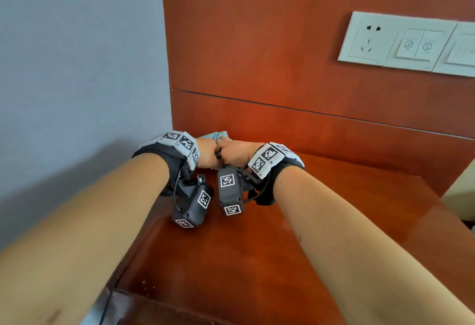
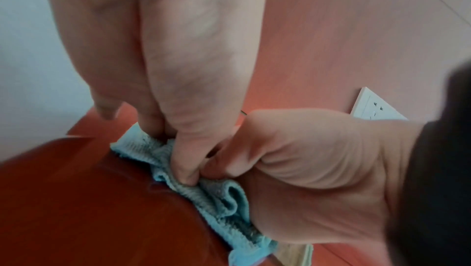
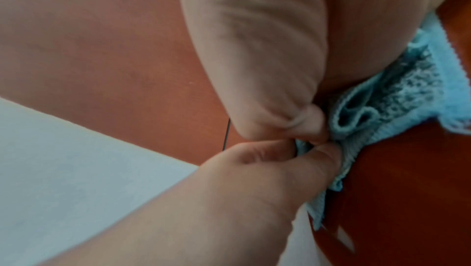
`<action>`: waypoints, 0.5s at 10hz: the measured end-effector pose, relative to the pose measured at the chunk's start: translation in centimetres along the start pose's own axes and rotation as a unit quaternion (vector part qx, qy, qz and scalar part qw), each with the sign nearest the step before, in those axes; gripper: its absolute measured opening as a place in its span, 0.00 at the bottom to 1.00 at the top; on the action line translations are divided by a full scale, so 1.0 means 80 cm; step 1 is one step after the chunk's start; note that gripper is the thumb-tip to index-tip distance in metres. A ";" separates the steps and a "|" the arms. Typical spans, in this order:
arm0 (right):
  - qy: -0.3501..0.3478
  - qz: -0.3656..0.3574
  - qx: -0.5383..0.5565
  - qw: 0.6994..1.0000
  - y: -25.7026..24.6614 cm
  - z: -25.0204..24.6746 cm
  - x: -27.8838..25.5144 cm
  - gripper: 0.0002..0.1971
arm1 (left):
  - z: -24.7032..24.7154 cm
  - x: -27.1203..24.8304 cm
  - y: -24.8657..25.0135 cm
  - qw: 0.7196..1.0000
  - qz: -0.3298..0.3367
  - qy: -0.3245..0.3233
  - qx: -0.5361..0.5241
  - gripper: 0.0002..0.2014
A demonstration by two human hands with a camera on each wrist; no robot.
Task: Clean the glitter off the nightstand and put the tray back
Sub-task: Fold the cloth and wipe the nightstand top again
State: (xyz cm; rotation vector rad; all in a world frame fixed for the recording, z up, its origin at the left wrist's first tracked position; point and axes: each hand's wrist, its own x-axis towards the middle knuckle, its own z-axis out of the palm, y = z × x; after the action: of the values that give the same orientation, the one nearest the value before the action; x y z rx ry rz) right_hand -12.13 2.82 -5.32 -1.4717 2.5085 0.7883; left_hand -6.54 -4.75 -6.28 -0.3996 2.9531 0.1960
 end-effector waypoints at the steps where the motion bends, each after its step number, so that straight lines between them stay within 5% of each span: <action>1: 0.059 0.019 0.206 0.977 -0.022 0.015 -0.004 0.23 | 0.000 -0.037 -0.009 1.000 0.010 -0.020 0.003 0.17; 4: 0.084 -0.017 0.377 0.922 -0.113 0.029 -0.083 0.28 | 0.008 -0.178 -0.005 0.999 -0.012 -0.033 0.006 0.06; 5: 0.069 -0.020 0.382 0.921 -0.133 0.031 -0.116 0.28 | 0.015 -0.215 0.010 0.999 -0.015 -0.033 0.015 0.14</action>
State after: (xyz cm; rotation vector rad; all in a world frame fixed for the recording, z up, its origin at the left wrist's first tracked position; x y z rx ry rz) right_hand 1.31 7.13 -8.04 -1.2884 2.4134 -0.3130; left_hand 9.80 0.52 -4.47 -0.4241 2.8804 0.1579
